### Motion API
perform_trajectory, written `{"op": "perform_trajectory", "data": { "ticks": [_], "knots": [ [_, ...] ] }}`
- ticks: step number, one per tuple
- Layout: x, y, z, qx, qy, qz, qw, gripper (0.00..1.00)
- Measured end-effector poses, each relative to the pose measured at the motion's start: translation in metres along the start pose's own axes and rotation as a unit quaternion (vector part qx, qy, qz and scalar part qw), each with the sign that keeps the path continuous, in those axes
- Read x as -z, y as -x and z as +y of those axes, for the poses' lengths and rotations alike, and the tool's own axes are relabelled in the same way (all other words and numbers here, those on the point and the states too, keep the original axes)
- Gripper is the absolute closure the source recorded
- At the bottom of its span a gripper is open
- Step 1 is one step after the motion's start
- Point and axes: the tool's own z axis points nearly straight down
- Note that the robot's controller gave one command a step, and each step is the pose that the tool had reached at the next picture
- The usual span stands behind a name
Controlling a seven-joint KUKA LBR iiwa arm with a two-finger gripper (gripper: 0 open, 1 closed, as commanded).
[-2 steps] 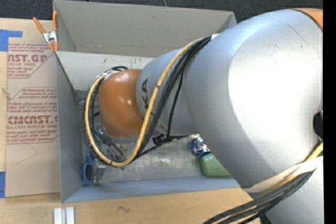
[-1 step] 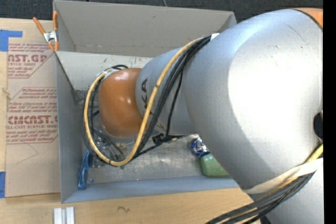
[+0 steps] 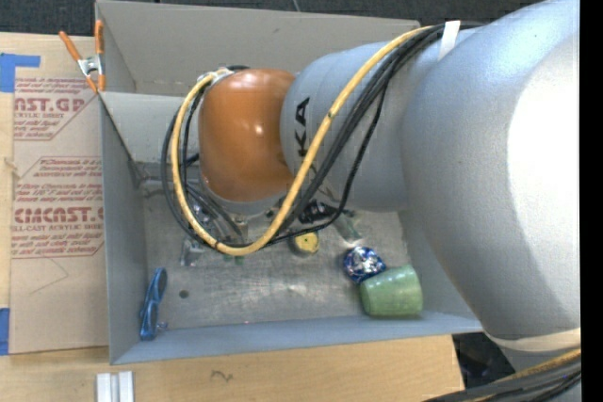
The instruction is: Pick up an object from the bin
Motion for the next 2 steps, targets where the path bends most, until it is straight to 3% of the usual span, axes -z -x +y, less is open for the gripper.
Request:
{"op": "perform_trajectory", "data": {
  "ticks": [1, 2],
  "knots": [
    [-0.005, -0.002, 0.0, 0.001, -0.001, 0.0037, 1.0, 0.0],
    [-0.079, -0.003, 0.023, 0.219, -0.001, 0.0061, 0.9758, 0.0]
  ]
}}
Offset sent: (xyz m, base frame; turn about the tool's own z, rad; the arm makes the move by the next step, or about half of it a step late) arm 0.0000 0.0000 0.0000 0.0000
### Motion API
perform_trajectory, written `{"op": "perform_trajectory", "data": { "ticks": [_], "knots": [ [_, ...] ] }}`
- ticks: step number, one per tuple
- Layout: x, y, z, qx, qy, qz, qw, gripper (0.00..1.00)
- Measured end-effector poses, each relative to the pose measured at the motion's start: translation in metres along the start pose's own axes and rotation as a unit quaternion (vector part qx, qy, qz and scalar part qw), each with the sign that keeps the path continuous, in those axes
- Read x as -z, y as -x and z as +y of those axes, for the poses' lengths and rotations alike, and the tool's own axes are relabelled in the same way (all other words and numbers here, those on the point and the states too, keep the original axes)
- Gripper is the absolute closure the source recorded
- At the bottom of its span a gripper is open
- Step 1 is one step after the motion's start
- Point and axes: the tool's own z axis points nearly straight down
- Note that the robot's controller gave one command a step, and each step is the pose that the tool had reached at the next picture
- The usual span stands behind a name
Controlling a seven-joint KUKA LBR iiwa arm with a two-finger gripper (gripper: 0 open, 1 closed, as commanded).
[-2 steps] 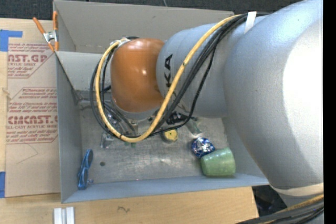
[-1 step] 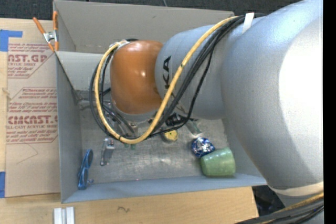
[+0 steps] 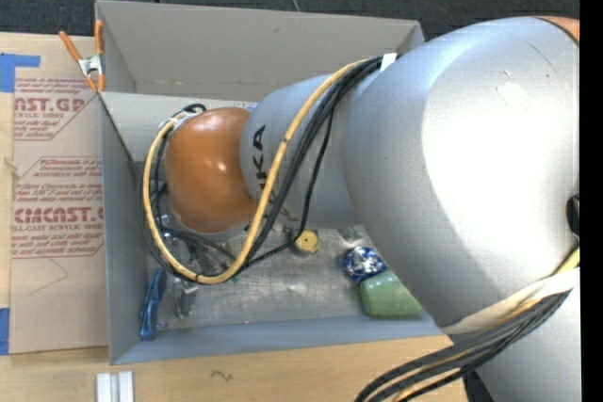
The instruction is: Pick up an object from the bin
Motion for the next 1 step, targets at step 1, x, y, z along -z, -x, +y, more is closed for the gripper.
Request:
{"op": "perform_trajectory", "data": {
  "ticks": [1],
  "knots": [
    [-0.0023, -0.0261, 0.0068, -0.002, 0.0, -0.0087, 1.0, 0.0]
  ]
}}
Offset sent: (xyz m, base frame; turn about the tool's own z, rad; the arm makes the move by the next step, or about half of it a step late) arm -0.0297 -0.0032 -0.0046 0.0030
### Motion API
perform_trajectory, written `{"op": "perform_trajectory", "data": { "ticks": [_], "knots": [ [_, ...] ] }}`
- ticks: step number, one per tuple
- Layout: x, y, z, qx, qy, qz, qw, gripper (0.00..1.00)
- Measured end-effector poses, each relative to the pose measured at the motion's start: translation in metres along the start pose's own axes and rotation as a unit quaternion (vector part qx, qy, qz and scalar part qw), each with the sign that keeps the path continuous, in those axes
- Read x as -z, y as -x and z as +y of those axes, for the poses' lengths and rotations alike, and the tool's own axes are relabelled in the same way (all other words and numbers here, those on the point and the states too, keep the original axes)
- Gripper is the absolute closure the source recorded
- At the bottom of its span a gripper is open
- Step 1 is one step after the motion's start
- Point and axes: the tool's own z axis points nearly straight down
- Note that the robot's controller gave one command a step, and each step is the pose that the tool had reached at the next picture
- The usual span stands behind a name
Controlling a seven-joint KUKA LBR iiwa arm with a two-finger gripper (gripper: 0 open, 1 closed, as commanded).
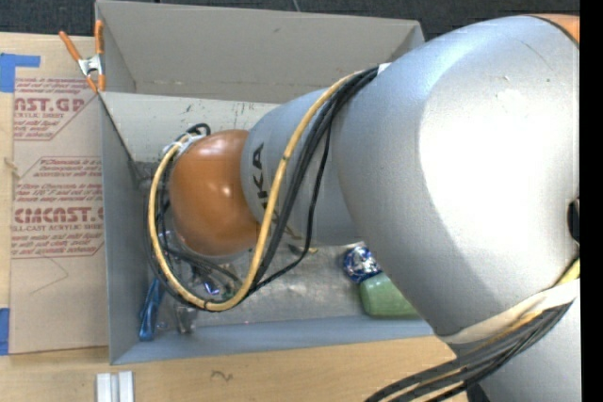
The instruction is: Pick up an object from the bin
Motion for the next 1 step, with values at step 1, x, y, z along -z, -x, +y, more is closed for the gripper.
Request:
{"op": "perform_trajectory", "data": {
  "ticks": [1],
  "knots": [
    [-0.0014, 0.0094, 0.0005, 0.11, 0.001, 0.0045, 0.9939, 0.0]
  ]
}}
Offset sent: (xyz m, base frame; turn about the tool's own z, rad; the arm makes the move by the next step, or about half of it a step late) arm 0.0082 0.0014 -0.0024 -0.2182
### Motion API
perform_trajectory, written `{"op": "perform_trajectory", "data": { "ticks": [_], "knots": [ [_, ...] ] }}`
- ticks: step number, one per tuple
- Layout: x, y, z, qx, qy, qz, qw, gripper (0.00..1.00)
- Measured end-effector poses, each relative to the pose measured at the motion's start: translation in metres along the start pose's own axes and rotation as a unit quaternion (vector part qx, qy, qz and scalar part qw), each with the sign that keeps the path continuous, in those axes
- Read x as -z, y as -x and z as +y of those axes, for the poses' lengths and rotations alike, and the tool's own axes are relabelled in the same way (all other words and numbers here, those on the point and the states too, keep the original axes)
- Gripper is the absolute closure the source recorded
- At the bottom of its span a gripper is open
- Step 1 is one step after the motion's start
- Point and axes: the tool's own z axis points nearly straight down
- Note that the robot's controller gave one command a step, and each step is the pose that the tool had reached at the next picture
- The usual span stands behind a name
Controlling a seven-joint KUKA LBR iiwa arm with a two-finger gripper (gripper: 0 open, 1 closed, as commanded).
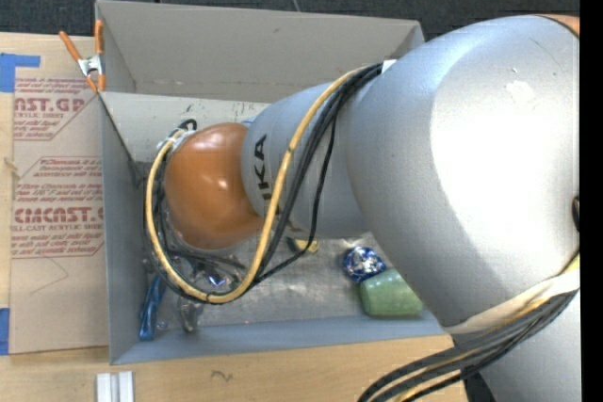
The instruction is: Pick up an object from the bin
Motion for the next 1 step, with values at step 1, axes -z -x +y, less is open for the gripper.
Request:
{"op": "perform_trajectory", "data": {
  "ticks": [1],
  "knots": [
    [0.0008, -0.0005, -0.0005, -0.001, 0.0, 0.002, 1.0, 1.0]
  ]
}}
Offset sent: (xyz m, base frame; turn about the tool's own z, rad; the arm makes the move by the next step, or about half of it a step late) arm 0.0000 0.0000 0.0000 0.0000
